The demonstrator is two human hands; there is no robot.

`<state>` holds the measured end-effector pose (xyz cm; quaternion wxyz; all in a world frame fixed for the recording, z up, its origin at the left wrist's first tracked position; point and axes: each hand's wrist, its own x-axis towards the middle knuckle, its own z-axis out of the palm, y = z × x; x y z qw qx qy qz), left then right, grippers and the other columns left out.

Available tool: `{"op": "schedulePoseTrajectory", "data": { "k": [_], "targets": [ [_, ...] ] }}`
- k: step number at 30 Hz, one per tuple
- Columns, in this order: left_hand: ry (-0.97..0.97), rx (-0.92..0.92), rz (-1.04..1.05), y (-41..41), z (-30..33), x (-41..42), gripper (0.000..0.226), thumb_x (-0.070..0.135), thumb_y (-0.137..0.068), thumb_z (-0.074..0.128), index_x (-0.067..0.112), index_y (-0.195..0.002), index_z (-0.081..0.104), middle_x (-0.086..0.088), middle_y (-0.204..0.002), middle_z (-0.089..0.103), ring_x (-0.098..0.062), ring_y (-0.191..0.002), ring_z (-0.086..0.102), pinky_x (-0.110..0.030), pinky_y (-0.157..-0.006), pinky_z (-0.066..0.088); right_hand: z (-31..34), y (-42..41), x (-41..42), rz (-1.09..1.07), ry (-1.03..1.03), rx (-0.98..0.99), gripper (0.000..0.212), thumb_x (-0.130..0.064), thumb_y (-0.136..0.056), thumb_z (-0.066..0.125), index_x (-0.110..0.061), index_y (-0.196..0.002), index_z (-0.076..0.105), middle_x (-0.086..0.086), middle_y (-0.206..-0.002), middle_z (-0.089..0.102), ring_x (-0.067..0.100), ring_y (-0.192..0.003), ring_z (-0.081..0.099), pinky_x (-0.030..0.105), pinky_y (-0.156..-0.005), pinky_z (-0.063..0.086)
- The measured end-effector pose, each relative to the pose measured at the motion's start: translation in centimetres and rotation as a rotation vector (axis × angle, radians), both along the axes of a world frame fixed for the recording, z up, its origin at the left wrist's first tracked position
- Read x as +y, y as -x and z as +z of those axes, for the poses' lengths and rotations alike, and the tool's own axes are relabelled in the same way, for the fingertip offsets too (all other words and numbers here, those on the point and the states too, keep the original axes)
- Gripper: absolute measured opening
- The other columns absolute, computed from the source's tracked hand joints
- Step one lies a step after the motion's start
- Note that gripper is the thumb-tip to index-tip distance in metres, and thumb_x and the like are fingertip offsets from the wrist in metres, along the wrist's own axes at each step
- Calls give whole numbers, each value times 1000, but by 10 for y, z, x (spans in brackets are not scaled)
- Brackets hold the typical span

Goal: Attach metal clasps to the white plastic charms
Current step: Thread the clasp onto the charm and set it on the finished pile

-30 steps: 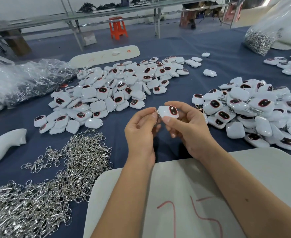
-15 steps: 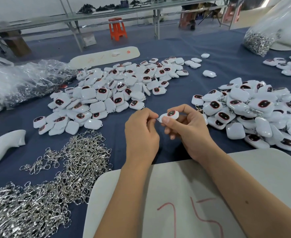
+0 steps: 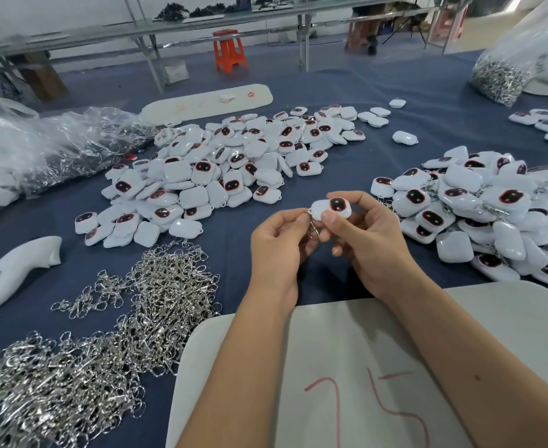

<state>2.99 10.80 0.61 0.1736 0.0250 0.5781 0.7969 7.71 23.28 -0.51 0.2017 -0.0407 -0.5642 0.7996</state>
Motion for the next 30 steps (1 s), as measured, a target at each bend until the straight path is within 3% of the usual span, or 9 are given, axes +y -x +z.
{"op": "schedulePoseTrajectory", "data": {
  "k": [7,10,12,14,16,22,24,26,30],
  "targets": [
    [-144,-208,-89,4,4,-8,14,10,-101,59,4,-104,72,-8,-81,69,-13,-69,66,-25,-72,61,-3,1,0,14,-58,16,35,-12,-86,80,-11,-117,64,9,-76,69,17,-61,63,23,-50,49],
    [-107,-154,-17,2,4,-4,15,8,-102,58,6,-95,71,-8,-82,71,-14,-75,68,-23,-71,59,-6,2,1,3,-73,-4,29,-8,-89,79,-11,-113,64,12,-76,68,17,-54,57,23,-45,45],
    [83,67,50,0,2,-2,18,7,-103,55,6,-90,66,-8,-83,70,-14,-75,68,-26,-71,59,-6,3,1,3,-76,-19,26,-7,-90,79,-10,-111,64,13,-76,69,16,-53,57,23,-44,44],
    [448,498,110,3,-2,-6,18,3,-101,53,8,-86,60,-5,-80,67,-18,-74,68,-35,-72,57,-7,4,1,0,-89,-33,28,-9,-88,81,-10,-109,64,12,-75,69,17,-53,57,24,-44,44],
    [702,792,103,6,-7,-12,17,1,-98,49,10,-85,56,-4,-81,62,-27,-79,64,-45,-72,51,-8,4,0,-2,-108,-40,30,-12,-86,82,-10,-109,64,14,-77,69,18,-53,57,24,-44,44],
    [968,1094,73,8,-7,-11,12,2,-91,51,12,-87,56,-2,-85,53,-26,-74,46,-41,-62,35,-10,3,3,-41,-99,-53,26,-7,-91,80,-8,-110,62,10,-77,71,17,-54,58,23,-44,44],
    [899,1053,129,7,-8,-9,12,2,-95,53,9,-87,59,-4,-84,55,-26,-74,48,-40,-64,38,-9,3,3,-40,-73,-38,25,-7,-92,78,-9,-111,63,10,-78,71,16,-55,59,23,-46,46],
    [705,861,190,2,-7,-5,13,3,-98,56,8,-88,62,-3,-80,61,-23,-73,55,-36,-68,43,-7,3,4,-22,-61,-20,24,-6,-94,75,-10,-114,64,12,-81,72,17,-57,60,23,-48,47],
    [94,136,132,-6,-1,6,12,6,-101,58,1,-98,69,-5,-75,67,-20,-73,58,-36,-75,52,-6,2,4,8,-65,14,27,-5,-95,72,-12,-120,65,12,-79,72,16,-60,63,23,-49,48]
  ]
}}
